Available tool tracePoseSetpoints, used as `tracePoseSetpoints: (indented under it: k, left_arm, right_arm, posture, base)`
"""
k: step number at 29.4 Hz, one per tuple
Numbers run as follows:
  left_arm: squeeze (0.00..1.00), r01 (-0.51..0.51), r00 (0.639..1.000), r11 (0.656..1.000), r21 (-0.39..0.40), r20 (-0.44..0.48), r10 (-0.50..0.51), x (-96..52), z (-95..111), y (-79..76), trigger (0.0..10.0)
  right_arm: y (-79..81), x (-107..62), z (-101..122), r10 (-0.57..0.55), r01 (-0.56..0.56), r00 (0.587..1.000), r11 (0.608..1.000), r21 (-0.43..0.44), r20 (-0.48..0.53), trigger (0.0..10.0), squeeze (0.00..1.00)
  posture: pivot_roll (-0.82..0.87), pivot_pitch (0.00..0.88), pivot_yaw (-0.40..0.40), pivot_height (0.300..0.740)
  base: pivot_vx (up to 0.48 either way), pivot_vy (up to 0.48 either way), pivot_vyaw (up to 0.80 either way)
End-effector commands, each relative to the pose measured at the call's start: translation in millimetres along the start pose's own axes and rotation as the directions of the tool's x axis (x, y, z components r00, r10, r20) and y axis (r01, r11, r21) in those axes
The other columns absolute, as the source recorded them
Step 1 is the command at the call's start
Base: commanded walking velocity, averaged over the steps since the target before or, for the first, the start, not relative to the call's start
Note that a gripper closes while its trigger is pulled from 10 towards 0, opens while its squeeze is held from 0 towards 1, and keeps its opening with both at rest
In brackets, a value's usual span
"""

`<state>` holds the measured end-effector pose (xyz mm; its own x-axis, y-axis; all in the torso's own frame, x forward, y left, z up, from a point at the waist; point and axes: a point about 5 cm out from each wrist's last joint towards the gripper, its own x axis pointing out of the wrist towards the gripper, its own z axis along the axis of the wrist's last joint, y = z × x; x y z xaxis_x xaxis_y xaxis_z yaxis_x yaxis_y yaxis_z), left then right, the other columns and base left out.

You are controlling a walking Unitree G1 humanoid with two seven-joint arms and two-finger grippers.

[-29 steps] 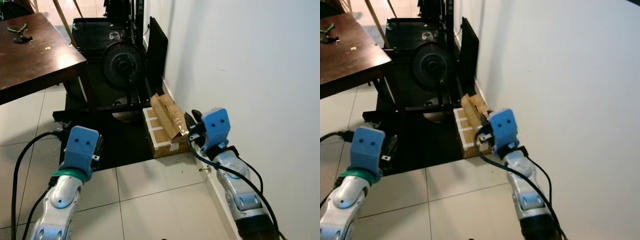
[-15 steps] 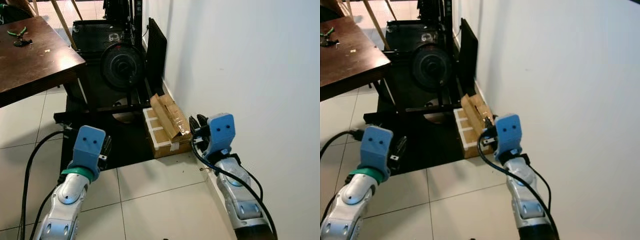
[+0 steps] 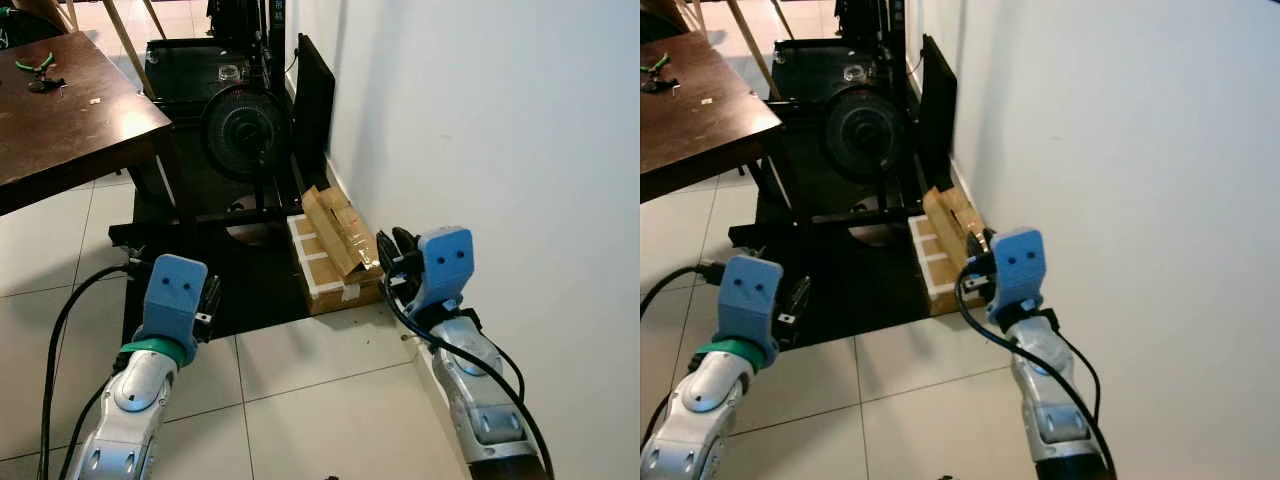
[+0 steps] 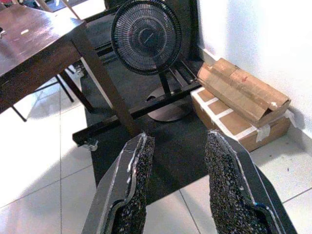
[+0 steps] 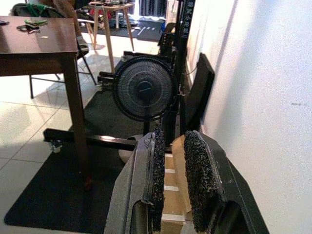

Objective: Hang keys on a hook

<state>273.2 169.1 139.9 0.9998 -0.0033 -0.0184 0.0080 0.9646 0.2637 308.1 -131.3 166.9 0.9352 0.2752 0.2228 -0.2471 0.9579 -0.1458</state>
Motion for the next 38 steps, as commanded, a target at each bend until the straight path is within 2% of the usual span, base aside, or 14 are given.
tracePoseSetpoints:
  k: [1,38]
  left_arm:
    - [0.00,0.006,1.000,1.000,0.017,-0.015,-0.006,-0.6,-1.4,-0.6,10.0]
    - [0.00,-0.025,0.999,0.999,0.021,-0.032,0.026,0.6,-3.8,0.9,10.0]
  right_arm:
    - [0.9,-2.7,-2.0,0.003,-0.002,1.000,1.000,0.019,-0.012,10.0,0.00]
    - [-2.8,-2.0,-5.5,0.004,-0.004,0.999,1.000,-0.004,-0.036,10.0,0.00]
  posture:
    - [-0.08,0.112,0.081,0.740]
    - [-0.07,0.094,0.068,0.740]
  base:
    - [0.375,0.000,0.00]
    - [0.352,0.000,0.00]
